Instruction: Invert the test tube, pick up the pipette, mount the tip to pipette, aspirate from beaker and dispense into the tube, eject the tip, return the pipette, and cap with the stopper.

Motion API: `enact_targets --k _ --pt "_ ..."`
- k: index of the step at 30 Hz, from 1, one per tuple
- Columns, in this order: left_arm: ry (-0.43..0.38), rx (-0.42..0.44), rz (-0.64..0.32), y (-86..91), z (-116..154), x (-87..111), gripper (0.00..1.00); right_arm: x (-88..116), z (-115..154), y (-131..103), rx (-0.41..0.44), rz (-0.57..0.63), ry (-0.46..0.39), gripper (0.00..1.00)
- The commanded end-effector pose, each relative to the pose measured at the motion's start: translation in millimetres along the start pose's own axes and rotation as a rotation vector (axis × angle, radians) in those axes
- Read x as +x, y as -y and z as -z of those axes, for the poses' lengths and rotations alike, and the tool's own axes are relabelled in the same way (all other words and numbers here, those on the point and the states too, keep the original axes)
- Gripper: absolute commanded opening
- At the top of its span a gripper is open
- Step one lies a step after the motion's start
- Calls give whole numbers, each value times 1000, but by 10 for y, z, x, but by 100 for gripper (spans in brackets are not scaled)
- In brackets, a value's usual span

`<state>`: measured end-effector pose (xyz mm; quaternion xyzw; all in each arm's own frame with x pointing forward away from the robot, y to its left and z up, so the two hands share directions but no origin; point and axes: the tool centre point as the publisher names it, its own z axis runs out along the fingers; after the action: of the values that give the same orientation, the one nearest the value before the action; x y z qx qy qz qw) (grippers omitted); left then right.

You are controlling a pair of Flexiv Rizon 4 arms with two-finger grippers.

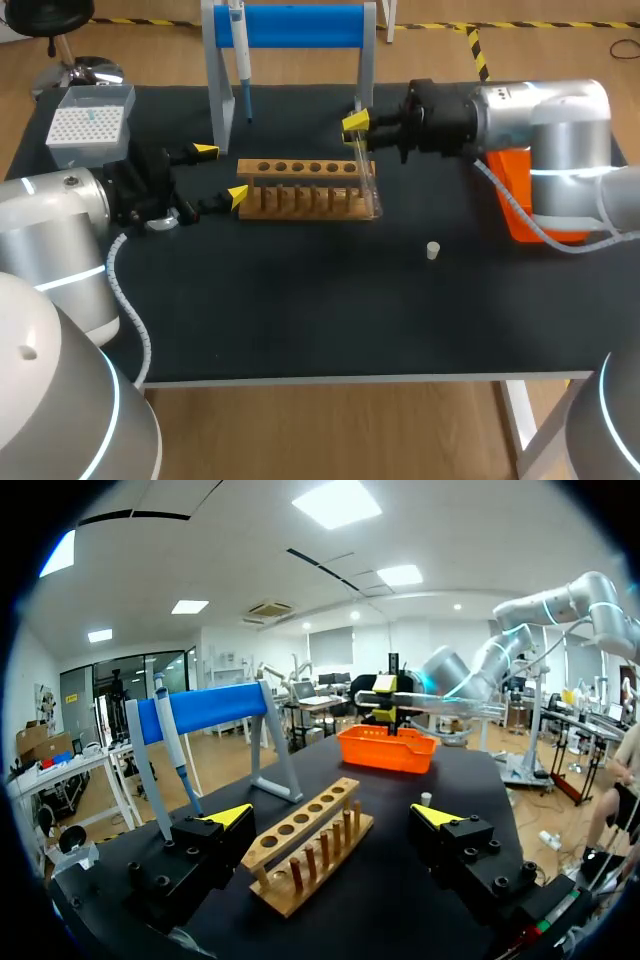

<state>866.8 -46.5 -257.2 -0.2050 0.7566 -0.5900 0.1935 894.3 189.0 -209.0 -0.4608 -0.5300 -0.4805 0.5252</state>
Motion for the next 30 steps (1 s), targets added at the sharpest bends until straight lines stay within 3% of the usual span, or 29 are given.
enact_targets --k 1,30 --pt "5 -1 -1 -2 -13 11 100 0 -1 13 1 -2 3 0" --pt "5 -1 -1 -2 -13 11 100 -4 -15 27 1 -12 10 0"
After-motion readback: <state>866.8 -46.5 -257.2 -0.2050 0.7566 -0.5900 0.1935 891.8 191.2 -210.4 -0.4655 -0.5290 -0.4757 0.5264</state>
